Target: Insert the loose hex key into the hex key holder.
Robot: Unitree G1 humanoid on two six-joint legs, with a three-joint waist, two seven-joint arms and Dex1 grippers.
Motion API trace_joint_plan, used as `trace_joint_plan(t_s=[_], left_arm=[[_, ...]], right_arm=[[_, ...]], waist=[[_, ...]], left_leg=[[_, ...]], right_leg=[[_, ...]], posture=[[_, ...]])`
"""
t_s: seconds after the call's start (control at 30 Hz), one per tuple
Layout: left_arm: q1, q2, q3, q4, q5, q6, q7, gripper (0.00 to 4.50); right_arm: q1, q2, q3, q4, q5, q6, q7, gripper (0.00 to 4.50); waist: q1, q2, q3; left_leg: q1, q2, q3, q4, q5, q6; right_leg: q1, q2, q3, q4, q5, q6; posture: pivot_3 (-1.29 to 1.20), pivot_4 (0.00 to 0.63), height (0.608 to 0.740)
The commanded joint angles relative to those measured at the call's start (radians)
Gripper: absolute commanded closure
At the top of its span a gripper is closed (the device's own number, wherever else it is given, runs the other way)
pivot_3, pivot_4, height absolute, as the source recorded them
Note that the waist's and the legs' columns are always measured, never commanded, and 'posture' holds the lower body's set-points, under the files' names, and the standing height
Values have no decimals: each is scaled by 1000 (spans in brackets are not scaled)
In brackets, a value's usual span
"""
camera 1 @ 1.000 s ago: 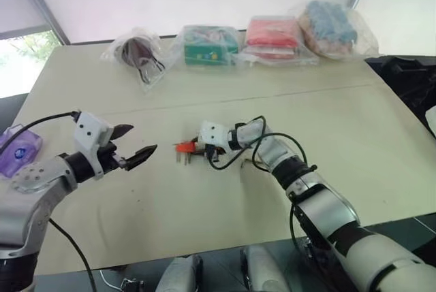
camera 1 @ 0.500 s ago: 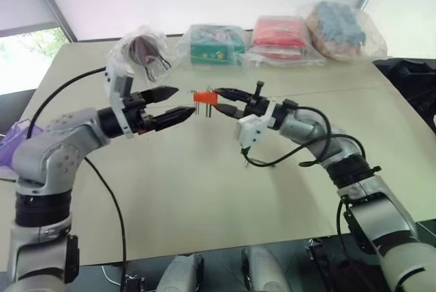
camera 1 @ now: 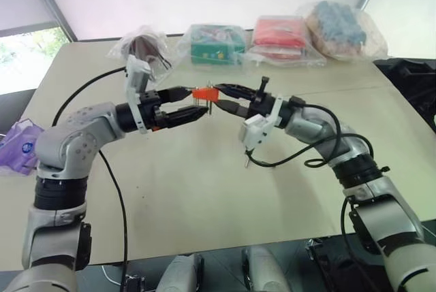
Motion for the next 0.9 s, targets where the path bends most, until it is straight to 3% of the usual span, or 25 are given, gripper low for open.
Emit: trace_joint_plan(t_s=[0.03, 0.8, 0.9], left_arm=[[-36, -13, 24, -8, -5, -23, 4, 0], [-40, -49, -8, 8, 25, -23, -10, 0], [-43, -53, -8, 12, 29, -24, -9, 769]], right_arm=[[3, -9, -14, -58, 30, -9, 13, 3496], [14, -2, -26, -113, 45, 34, 43, 3496], [15, -2, -26, -117, 48, 38, 47, 3496]], waist=[[0, 0, 0], [0, 0, 0], [0, 0, 0]], left_leg=[[0, 0, 0, 0, 0, 0], [0, 0, 0, 0, 0, 0], [0, 0, 0, 0, 0, 0]], right_leg=[[0, 0, 0, 0, 0, 0], [0, 0, 0, 0, 0, 0], [0, 0, 0, 0, 0, 0]], posture=[[0, 150, 740], [0, 150, 740], [0, 150, 740]])
